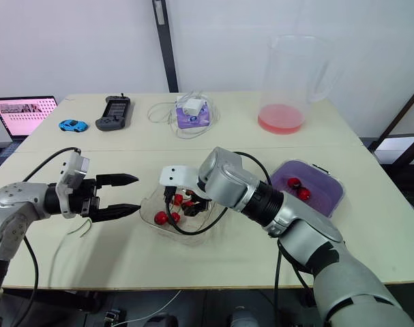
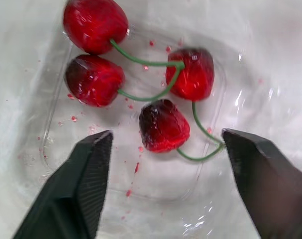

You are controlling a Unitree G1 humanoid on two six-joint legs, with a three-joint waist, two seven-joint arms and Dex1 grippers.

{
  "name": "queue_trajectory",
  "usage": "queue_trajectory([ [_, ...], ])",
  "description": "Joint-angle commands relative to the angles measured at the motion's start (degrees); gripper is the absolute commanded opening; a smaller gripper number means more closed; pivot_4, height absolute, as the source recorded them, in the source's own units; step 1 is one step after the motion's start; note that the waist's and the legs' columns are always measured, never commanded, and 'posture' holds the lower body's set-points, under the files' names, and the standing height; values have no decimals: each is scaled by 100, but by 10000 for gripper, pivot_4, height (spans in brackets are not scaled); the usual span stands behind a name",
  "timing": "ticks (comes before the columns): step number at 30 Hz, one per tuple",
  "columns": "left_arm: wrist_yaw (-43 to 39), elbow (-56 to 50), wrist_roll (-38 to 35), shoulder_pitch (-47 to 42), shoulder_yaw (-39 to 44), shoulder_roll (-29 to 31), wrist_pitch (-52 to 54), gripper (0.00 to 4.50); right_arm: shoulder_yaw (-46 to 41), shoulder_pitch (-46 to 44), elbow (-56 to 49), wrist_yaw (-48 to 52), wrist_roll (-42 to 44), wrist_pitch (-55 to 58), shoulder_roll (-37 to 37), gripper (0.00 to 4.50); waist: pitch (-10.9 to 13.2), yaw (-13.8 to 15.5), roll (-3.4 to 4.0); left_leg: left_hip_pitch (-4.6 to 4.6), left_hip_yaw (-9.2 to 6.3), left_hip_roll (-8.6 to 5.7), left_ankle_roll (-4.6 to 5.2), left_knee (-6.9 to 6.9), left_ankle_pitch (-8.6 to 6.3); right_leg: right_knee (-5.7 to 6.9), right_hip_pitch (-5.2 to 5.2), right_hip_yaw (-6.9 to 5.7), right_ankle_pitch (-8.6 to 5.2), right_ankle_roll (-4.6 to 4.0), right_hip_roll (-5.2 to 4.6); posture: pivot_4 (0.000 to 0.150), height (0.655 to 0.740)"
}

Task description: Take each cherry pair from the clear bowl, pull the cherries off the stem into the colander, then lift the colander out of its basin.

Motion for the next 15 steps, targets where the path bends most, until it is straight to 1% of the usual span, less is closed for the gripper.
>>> queue_trajectory([
  [1, -53, -6, -20, -70, 16, 12, -109, 45000, -153, -89, -86, -160, 134, 283, 100, 36780, 0, -1, 0, 0, 0, 0, 0, 0, 0, 0, 0, 0, 0, 0, 0, 1500, 7332],
  [8, -101, 56, 5, -101, -6, 23, -141, 45000, -196, -45, 132, -459, 377, 435, 239, 36780, 0, -2, 0, 0, 0, 0, 0, 0, 0, 0, 0, 0, 0, 0, 0, 1500, 7332],
  [15, -105, 63, 19, -95, -1, 25, -153, 45000, -142, 26, 520, -683, 535, 300, 370, 36780, 0, -1, 0, 0, 0, 0, 0, 0, 0, 0, 0, 0, 0, 0, 0, 1500, 7332],
])
